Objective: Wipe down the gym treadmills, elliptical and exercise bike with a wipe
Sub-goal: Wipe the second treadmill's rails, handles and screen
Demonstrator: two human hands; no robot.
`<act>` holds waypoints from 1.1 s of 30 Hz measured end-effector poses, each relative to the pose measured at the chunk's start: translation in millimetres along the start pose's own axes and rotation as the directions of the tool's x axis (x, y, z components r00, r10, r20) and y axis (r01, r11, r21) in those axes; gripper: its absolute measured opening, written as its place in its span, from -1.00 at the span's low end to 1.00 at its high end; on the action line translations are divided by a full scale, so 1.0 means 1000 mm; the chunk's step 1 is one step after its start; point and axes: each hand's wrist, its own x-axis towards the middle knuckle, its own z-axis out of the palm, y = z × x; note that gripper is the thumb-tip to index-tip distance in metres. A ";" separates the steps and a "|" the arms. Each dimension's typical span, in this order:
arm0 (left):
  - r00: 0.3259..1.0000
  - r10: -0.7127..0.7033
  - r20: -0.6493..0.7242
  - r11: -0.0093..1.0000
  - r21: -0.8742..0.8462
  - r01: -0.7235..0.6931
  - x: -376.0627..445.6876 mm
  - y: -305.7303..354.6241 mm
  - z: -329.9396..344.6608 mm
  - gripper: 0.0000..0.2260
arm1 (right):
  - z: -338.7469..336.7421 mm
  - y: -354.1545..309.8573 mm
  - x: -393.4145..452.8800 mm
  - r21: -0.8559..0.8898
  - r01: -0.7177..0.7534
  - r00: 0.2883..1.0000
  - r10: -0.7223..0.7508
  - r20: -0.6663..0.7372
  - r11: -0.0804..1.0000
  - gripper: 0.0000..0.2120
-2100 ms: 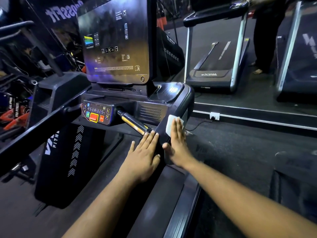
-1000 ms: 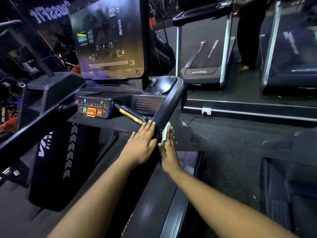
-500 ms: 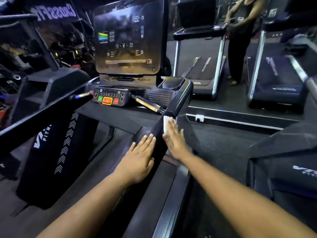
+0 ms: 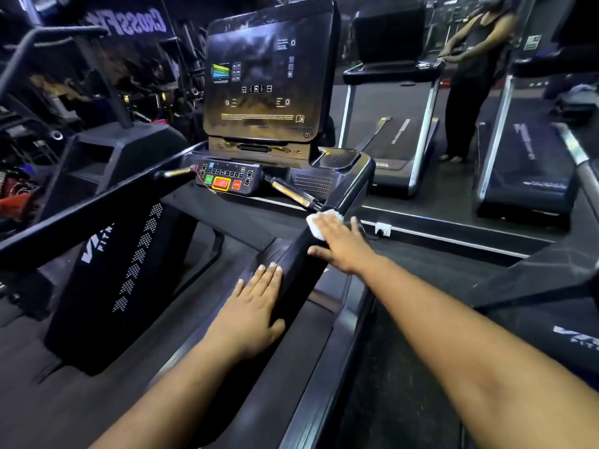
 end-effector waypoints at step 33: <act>0.996 -0.030 -0.078 1.000 -0.009 0.030 -0.107 -0.024 0.017 -0.13 | 0.117 -0.135 -0.090 0.782 -0.037 0.945 0.276 -0.174 0.622 0.17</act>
